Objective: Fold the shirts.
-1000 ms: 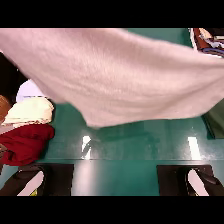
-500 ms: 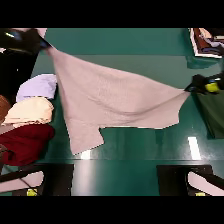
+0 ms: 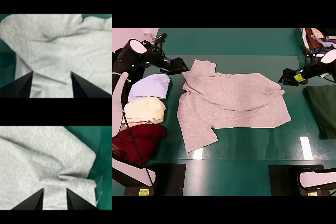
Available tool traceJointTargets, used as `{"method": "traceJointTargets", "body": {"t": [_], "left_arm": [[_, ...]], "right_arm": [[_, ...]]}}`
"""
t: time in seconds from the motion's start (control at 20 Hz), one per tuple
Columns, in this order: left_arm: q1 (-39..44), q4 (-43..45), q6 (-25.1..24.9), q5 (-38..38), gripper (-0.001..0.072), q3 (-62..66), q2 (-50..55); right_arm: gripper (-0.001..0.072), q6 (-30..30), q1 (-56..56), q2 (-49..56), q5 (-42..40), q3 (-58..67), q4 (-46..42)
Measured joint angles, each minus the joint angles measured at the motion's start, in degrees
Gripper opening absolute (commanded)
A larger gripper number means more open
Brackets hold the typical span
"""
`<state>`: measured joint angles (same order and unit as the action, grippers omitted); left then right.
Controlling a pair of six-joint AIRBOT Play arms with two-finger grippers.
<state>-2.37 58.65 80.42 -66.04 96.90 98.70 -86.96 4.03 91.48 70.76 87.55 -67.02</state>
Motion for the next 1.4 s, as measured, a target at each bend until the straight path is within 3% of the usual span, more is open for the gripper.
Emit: {"method": "traceJointTargets", "body": {"t": [0.2,0.35,0.75,1.2,1.25,1.3,1.4], "left_arm": [[-2.7,5.6,1.6,-8.8,0.0543,-4.1,-3.0],[-3.3,8.9,2.2,-9.4,0.0543,-14.9,-10.4],[-3.7,9.1,2.1,-0.2,0.0543,-43.6,-24.5],[-1.5,1.8,1.3,8.2,0.0539,-49.4,-24.7],[-0.8,1.5,1.1,8.6,0.0333,-49.5,-24.5],[-0.1,1.7,1.0,9.1,0.0076,-49.5,-24.3],[0.4,1.7,0.7,9.1,0.0029,-49.2,-24.1]], "right_arm": [[0.0326,2.2,-1.0,-3.5,3.0,-1.7,0.0],[0.0326,3.8,-2.6,-9.4,4.4,-7.8,0.4],[0.0326,8.1,-9.2,-21.0,4.4,-21.6,7.9],[0.0325,9.1,-11.0,-24.2,4.2,-26.2,9.3],[0.0326,9.1,-11.1,-24.3,4.2,-26.4,9.3],[0.0325,9.1,-11.1,-24.3,4.3,-26.4,9.2],[0.0325,9.1,-11.1,-24.4,5.5,-26.5,7.8]]}}
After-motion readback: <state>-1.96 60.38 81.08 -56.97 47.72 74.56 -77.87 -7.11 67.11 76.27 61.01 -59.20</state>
